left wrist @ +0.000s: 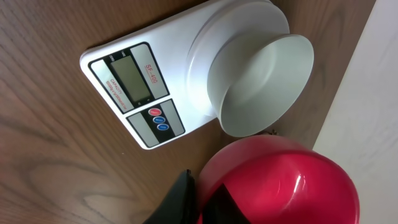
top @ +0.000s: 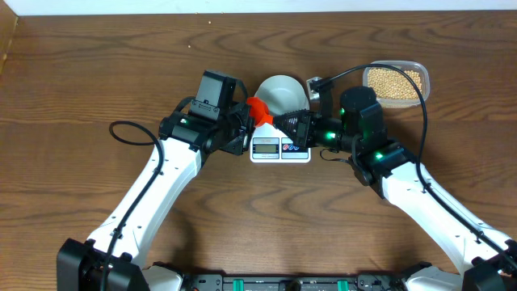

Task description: Scoop item into bowl and weigh 50g on scale

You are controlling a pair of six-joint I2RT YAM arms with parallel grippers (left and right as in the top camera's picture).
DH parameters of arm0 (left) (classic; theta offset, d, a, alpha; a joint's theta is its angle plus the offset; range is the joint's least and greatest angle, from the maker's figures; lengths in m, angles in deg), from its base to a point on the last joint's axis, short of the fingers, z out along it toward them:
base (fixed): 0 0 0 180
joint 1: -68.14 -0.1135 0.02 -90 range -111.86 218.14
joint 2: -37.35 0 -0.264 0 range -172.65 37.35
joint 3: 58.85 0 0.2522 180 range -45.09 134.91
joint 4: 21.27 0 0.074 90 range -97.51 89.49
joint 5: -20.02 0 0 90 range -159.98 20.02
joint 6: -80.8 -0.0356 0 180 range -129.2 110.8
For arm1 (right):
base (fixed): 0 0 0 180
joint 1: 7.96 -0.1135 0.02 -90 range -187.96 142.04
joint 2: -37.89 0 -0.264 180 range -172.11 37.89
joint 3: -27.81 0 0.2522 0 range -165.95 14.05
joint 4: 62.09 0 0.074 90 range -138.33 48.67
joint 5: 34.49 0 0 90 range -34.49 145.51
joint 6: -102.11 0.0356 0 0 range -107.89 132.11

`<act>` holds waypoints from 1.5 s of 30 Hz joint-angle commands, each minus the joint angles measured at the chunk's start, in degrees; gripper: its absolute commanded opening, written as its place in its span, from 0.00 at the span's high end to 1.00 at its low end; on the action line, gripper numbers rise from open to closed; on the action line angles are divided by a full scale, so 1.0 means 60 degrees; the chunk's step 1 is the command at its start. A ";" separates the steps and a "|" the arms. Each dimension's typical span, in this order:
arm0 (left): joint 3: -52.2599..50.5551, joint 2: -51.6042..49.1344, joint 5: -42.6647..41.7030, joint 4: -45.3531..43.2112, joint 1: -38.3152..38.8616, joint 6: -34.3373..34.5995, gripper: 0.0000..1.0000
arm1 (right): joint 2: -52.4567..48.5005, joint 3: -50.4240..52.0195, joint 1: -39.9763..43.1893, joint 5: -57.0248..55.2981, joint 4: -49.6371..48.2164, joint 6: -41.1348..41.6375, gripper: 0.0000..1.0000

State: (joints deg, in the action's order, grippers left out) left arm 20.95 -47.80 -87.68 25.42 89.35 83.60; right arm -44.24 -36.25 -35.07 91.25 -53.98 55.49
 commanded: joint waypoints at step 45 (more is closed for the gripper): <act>0.0117 0.0120 0.0543 -0.1228 0.0025 -1.2400 0.50 | 0.1432 -0.1246 0.4768 0.0885 0.3136 -0.2561 0.99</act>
State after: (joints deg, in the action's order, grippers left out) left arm 20.95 -47.80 -78.74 19.21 89.35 22.05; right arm -38.25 -39.88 -8.67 94.99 -38.68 46.31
